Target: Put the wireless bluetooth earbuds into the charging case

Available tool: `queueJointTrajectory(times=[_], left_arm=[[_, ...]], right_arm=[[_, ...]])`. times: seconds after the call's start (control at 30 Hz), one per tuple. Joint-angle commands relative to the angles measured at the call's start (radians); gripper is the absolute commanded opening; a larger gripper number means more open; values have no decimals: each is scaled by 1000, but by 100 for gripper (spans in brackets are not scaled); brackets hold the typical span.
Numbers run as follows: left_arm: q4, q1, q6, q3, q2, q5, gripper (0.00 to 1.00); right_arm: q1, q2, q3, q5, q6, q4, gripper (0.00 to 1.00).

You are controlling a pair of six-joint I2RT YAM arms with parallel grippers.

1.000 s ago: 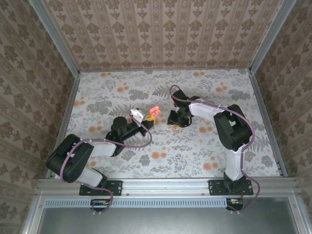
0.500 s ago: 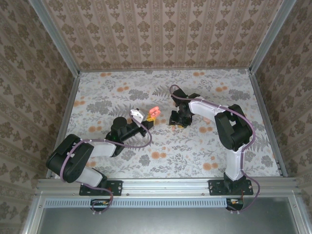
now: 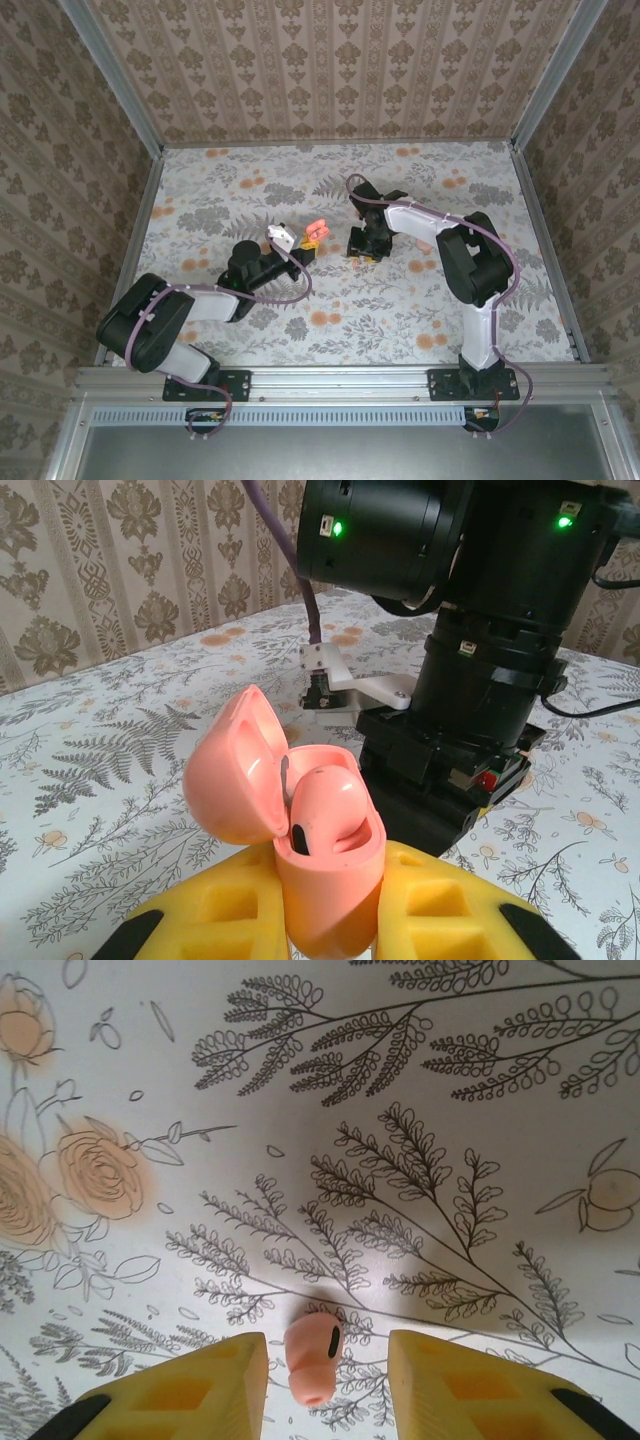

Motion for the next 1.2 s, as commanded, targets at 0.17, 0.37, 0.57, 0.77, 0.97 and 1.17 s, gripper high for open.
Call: queueJointTrajectory(times=[0.17,0.37,0.57,0.77,0.97,1.17], left_arm=[[42,8,7,-14,6,-7,0],[44,8,6,-18,7,-7,0],[46,9,6,-22,7,-7,0],[45,8,4,-21,8,-7,0],[43,8,1,-16,14,-5,0],[67,9,-17,-13,47,3,0]], right_arm=[[15,36,30,-25,-11,-22,33],[20,37,30,-30,-8,-20,30],[23,31,28,-33,-6,-17,24],[24,12,15,-24,-5,-7,20],[24,-23,-17,-16,8,27,20],[24,-98,-95,-13,35,128,19]])
